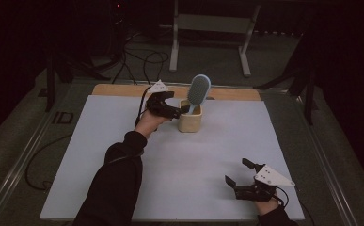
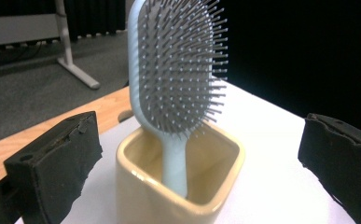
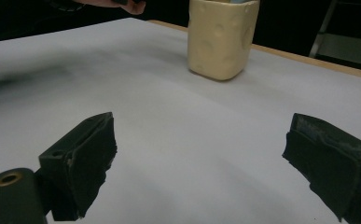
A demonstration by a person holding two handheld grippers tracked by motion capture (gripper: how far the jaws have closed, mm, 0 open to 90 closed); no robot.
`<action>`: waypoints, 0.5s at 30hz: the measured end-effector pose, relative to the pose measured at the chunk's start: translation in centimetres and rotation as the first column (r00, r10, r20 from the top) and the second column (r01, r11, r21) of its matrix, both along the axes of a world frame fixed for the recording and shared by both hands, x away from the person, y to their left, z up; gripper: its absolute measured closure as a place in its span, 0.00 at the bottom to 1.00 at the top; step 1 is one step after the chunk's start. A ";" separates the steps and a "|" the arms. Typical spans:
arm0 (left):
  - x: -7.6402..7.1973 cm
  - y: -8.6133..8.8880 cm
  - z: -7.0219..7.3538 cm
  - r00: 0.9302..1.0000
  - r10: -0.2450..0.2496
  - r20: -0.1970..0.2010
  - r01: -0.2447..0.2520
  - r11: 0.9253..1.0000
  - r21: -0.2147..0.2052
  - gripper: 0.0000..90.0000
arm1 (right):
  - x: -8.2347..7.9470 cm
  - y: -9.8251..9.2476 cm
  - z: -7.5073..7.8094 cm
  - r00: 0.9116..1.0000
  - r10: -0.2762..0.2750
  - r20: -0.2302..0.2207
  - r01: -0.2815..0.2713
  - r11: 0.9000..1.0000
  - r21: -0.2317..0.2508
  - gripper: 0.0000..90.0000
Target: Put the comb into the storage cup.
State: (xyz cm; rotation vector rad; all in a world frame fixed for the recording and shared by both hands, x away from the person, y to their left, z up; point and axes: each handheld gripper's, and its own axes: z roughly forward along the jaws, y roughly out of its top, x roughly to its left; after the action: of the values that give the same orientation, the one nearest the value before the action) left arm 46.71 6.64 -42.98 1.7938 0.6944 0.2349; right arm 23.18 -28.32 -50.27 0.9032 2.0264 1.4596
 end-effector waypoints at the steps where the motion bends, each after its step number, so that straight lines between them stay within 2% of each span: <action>1: -0.1 0.1 0.0 1.000 0.004 0.003 -0.004 1.000 0.007 0.00 | 0.0 0.0 0.0 1.000 0.000 0.000 0.000 1.000 0.000 0.09; 15: -1.4 2.0 0.4 1.000 -0.018 0.000 0.018 1.000 0.021 0.00 | 0.1 0.1 0.0 1.000 0.000 -0.001 0.000 1.000 -0.008 0.09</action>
State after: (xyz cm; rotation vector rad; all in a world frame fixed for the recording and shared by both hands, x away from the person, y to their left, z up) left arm 45.30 8.68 -42.54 1.8197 0.6782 0.2311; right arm 23.23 -28.20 -50.30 0.9011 2.0318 1.4501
